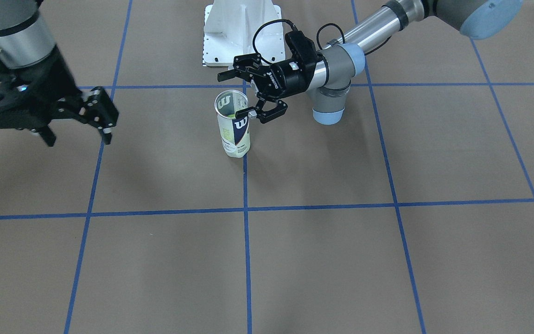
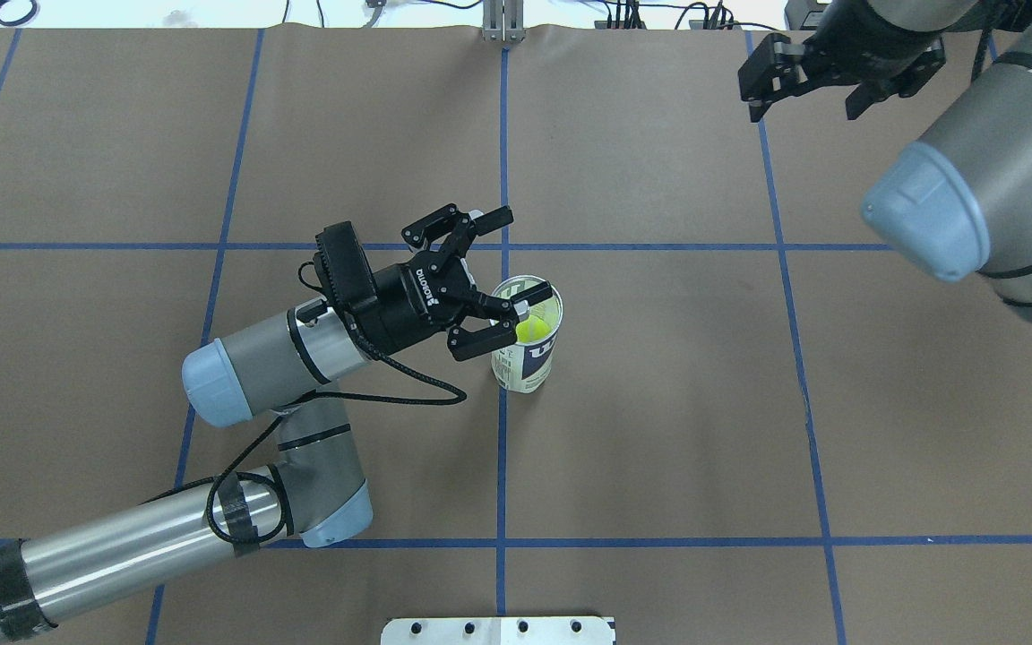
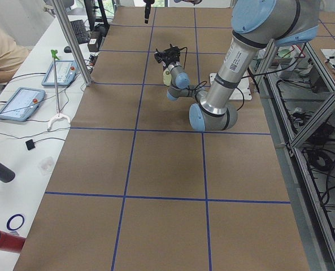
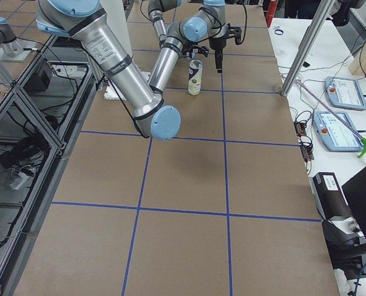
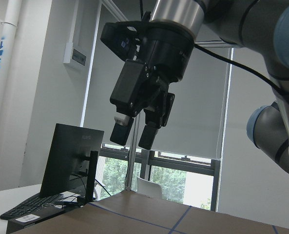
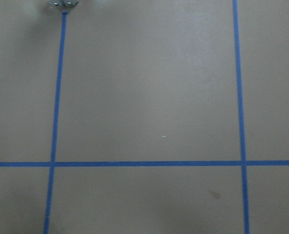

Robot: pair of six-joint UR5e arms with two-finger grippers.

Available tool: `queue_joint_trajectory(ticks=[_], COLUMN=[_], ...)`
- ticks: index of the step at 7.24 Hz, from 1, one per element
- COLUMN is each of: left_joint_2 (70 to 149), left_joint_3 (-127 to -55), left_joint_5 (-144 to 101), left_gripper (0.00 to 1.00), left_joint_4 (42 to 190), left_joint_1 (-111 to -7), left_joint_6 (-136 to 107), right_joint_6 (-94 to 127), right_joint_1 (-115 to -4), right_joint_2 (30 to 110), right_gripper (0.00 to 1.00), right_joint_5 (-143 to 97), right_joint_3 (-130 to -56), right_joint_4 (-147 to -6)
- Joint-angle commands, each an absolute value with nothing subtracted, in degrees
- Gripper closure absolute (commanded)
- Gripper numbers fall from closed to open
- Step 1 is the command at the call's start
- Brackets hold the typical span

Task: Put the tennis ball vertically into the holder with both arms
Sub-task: 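Open the left gripper and release the can while the right arm withdraws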

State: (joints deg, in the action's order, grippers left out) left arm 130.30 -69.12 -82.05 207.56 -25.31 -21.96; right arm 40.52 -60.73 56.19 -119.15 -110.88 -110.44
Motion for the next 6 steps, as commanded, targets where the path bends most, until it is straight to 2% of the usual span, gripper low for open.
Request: queue_joint_trajectory(ticks=[1,3,6], left_joint_2=[128.94,124.65,117.89], left_joint_3=[-69.08,-69.08,-69.08], left_joint_5=[-82.09,-82.62,-82.88], left_gripper=[0.01,0.01,0.01], left_joint_4=[207.07,205.06,200.84], left_joint_1=[-28.72,-33.64,-38.92], left_joint_6=[-23.80,-26.80,-31.62], right_joint_6=[26.51,16.66,5.13], right_joint_1=[-69.66,-75.65,-82.42], right_joint_2=[63.68,67.40,71.79], right_gripper=[0.01,0.01,0.01], right_joint_5=[-124.16,-126.12,-128.13], right_joint_3=[-103.93,-94.00,-87.83], right_joint_4=[-101.23,-91.00,-90.09])
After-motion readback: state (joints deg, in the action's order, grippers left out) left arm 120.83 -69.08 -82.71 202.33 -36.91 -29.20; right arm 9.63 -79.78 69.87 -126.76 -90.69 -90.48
